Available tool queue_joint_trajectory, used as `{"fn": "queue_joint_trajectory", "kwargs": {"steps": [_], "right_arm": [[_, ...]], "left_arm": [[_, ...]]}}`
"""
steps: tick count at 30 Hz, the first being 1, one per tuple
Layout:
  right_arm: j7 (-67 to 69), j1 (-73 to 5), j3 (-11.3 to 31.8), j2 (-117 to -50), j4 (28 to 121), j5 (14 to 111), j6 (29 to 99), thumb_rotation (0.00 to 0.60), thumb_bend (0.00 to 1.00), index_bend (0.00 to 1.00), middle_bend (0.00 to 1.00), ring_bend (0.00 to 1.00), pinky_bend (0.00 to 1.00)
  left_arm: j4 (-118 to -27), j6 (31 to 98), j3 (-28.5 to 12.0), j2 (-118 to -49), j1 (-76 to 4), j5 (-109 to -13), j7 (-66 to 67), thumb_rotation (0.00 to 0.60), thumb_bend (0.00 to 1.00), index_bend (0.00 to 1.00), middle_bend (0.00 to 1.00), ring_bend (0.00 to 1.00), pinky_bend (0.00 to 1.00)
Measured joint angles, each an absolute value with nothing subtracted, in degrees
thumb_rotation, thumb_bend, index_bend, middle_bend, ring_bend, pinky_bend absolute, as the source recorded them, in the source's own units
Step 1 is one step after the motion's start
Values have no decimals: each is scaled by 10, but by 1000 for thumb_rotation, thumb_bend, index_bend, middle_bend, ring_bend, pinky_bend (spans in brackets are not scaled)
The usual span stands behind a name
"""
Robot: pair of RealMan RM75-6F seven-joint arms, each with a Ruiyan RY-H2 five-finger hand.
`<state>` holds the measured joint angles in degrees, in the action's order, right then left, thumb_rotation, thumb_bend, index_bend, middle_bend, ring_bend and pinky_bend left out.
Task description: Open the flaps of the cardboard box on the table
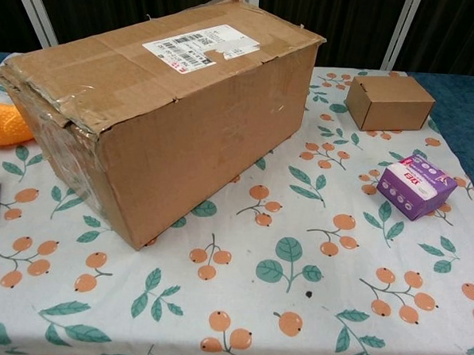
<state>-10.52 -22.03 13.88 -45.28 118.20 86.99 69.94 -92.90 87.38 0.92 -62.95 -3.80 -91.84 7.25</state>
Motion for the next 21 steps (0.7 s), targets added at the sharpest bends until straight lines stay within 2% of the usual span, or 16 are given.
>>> {"fn": "queue_joint_trajectory", "kwargs": {"steps": [5,10,13,17,21], "right_arm": [[-161,-350,201,-428,1217,708,585,600,489,0,0,0,0],[-245,-509,231,-453,1209,538,513,600,616,0,4,0,0],[-310,-609,232,-497,1182,437,494,600,646,1,10,0,0],[-387,-725,220,-588,1113,314,488,600,650,6,12,0,0],[-428,-797,200,-673,1040,238,487,600,649,32,20,0,0]], "left_arm": [[-926,867,9,-629,-38,-908,67,600,3,85,133,130,189],[-929,863,6,-621,-40,-904,65,600,4,85,133,130,189],[-933,862,5,-616,-40,-901,68,600,4,85,133,131,188],[-931,862,6,-617,-37,-896,64,600,4,85,133,130,189],[-926,861,6,-619,-35,-891,60,600,4,85,133,130,189]]}}
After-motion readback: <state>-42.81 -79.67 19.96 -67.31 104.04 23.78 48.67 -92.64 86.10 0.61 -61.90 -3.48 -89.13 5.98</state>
